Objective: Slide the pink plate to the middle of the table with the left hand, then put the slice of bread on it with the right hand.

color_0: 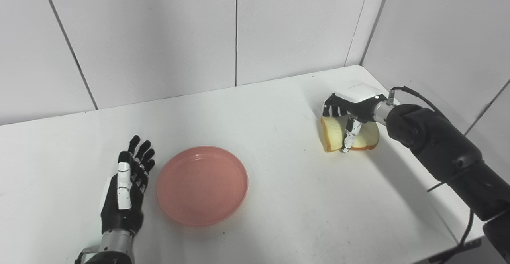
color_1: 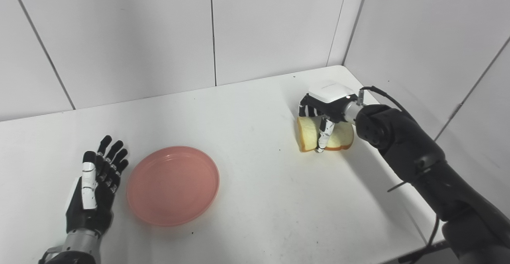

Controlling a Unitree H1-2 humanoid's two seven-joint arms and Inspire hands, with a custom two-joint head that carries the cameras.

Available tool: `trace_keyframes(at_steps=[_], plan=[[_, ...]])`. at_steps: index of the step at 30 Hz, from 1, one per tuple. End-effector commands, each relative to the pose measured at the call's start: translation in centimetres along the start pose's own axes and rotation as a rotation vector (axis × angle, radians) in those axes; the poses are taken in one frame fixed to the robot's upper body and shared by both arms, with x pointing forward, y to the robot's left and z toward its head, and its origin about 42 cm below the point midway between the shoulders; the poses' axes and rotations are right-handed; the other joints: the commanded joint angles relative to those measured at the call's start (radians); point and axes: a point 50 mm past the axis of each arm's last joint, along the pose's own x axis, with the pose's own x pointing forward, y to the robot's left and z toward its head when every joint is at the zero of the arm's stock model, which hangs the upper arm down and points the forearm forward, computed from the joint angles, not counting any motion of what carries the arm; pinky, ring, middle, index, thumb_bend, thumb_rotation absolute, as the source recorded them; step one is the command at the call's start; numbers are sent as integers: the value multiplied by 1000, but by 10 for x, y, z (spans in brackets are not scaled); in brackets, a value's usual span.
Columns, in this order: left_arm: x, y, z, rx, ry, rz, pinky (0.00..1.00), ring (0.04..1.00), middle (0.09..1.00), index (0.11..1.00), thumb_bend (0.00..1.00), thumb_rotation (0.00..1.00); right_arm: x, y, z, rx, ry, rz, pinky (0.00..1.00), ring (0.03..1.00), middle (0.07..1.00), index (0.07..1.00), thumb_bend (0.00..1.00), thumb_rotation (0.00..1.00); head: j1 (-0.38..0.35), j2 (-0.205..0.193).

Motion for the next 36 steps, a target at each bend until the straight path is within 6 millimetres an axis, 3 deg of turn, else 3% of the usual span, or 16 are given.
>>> trace_keyframes(at_steps=[1,4,12,23,31,36], plan=[[7,-8,13,-11,-64,-20,968,950,951,953,676,990,-4,-33,0,-13,-20,-92,282,376,430,503,521,0,1,0],[7,-10,12,-9,-66,-23,970,953,951,955,665,996,-7,-43,8,-8,-65,-118,344,410,490,507,516,0,21,5],[9,-19,11,-2,-57,-17,966,947,946,952,660,1000,-12,-65,24,-18,-111,-172,341,392,483,528,514,0,102,20],[13,-34,9,-5,-59,-25,985,961,955,963,649,1000,-26,-87,54,-61,-247,-240,426,431,511,491,517,0,184,33],[16,-41,7,1,-62,-20,983,956,952,964,648,1000,-23,-96,81,-57,-340,-257,414,422,515,498,516,0,242,41],[19,-48,4,33,-67,-13,975,942,939,954,656,1000,-18,-99,100,-62,-415,-267,388,411,498,512,516,0,339,45]])
